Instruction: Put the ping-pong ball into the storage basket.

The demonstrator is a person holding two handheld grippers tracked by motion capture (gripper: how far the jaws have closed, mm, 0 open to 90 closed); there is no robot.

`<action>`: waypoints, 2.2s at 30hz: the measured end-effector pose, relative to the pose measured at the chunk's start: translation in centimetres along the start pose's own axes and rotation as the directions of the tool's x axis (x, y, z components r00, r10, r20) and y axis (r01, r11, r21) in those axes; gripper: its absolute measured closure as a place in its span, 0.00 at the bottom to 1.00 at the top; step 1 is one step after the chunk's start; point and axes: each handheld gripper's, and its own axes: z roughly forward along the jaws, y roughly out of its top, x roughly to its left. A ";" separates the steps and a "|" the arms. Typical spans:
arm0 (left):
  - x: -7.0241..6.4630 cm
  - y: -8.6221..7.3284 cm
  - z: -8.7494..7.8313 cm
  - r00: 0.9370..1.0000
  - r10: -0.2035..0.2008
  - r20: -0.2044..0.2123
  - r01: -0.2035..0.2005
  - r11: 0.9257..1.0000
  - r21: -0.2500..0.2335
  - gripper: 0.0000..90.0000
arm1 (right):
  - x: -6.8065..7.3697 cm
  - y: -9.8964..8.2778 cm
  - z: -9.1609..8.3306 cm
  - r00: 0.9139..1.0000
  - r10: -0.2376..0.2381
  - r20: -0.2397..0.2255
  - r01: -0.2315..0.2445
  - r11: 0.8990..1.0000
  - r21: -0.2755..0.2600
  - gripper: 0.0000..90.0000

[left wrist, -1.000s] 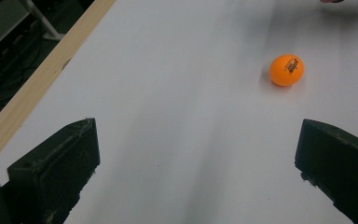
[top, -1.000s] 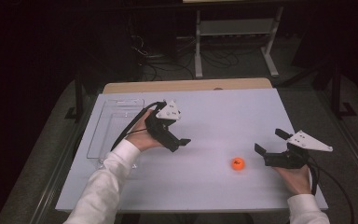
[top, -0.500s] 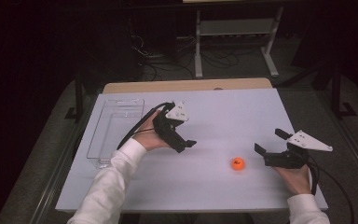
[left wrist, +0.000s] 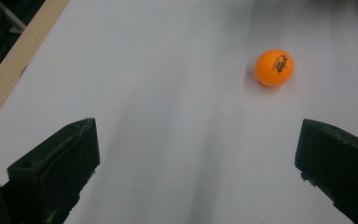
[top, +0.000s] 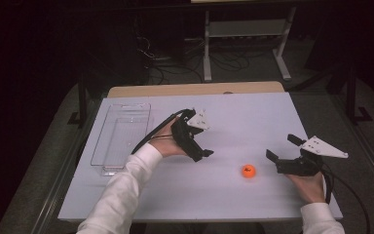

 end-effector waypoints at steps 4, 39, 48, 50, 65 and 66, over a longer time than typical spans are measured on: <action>0.0 0.3 0.5 1.000 0.009 0.008 -0.009 1.000 0.009 0.00 | 0.0 0.0 0.1 1.000 -0.003 -0.001 0.003 1.000 0.002 0.00; -2.2 2.8 5.0 0.993 0.084 0.085 -0.089 0.994 0.061 0.00 | 0.0 -0.1 0.1 1.000 0.002 -0.001 -0.002 1.000 0.002 0.00; -2.6 3.3 6.2 0.991 0.081 0.109 -0.089 0.994 0.068 0.00 | 0.0 0.0 0.1 1.000 -0.002 -0.002 0.002 1.000 0.001 0.00; -2.7 3.4 6.4 0.990 0.085 0.116 -0.093 0.993 0.072 0.00 | 0.0 0.0 0.1 1.000 -0.003 -0.003 0.003 1.000 0.001 0.00; -3.3 4.2 8.1 0.985 0.097 0.143 -0.113 0.988 0.104 0.00 | -0.1 0.0 0.1 1.000 -0.001 -0.003 0.001 1.000 -0.002 0.00; -3.3 4.2 8.2 0.984 0.099 0.145 -0.114 0.988 0.104 0.00 | -0.1 0.0 0.1 1.000 -0.001 -0.003 0.001 1.000 -0.002 0.00</action>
